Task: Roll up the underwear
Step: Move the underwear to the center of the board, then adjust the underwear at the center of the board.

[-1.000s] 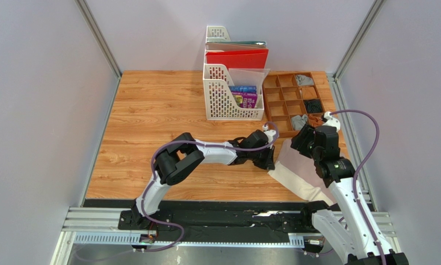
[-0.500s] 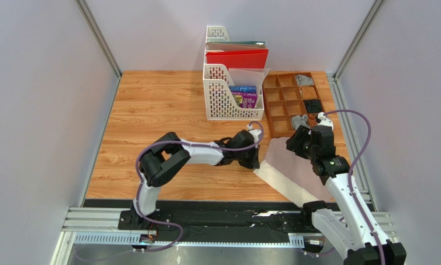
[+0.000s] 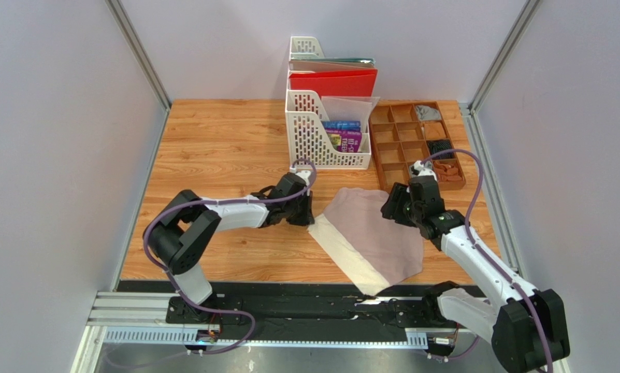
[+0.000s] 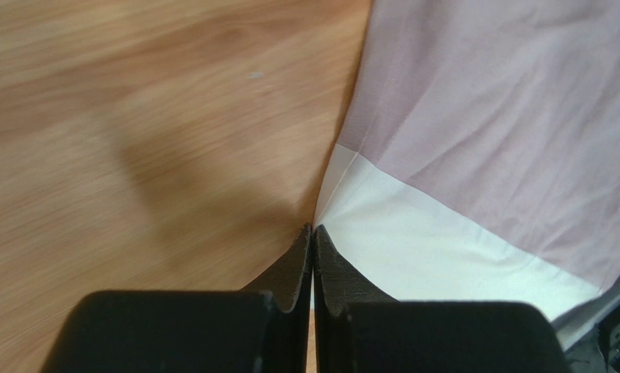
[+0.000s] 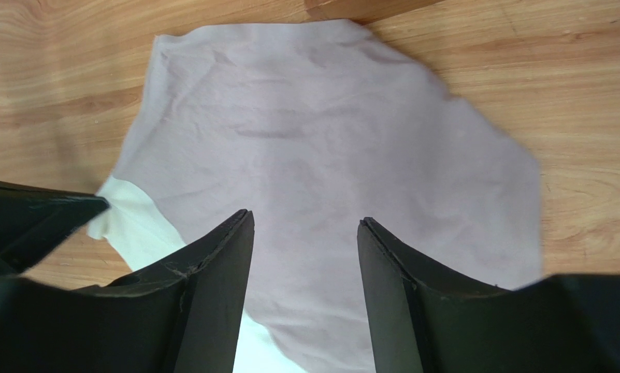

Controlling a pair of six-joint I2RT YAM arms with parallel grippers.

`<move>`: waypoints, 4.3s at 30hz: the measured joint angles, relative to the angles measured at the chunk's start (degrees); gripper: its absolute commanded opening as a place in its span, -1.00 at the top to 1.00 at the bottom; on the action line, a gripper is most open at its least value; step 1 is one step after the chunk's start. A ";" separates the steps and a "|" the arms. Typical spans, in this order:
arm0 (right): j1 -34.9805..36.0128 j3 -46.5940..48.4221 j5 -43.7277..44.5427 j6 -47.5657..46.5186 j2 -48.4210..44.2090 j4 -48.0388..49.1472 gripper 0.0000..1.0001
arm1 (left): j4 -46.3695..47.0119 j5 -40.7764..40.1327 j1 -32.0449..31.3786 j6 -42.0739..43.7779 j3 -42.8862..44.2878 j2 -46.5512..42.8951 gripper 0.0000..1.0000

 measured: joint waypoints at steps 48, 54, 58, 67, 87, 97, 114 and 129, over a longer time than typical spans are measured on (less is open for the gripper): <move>41.20 3.96 3.91 9.07 24.33 13.16 0.35 | -21.90 -2.03 18.69 21.42 14.05 2.19 1.00; 41.92 4.90 4.37 9.77 27.91 13.49 0.37 | -21.27 0.39 18.64 21.75 13.94 -1.01 1.00; 41.92 5.38 5.09 10.54 28.76 14.36 0.38 | -20.57 2.01 17.88 21.92 12.68 -3.58 1.00; 41.97 8.31 6.56 11.63 32.79 16.76 0.38 | -20.24 3.61 13.44 22.14 10.29 -10.54 1.00; 42.07 8.15 7.74 10.05 24.70 10.86 0.30 | -20.94 2.08 10.32 22.14 7.65 -16.70 1.00; 42.07 4.50 6.47 11.89 26.49 10.88 0.32 | -21.05 2.43 10.32 22.38 8.33 -17.03 1.00; 44.50 3.87 8.46 12.44 23.28 5.44 0.27 | -21.79 0.52 10.32 24.70 17.22 -12.52 1.00; 43.08 5.49 12.00 10.51 23.23 6.91 0.28 | -22.95 -0.20 10.32 25.40 17.94 -10.12 1.00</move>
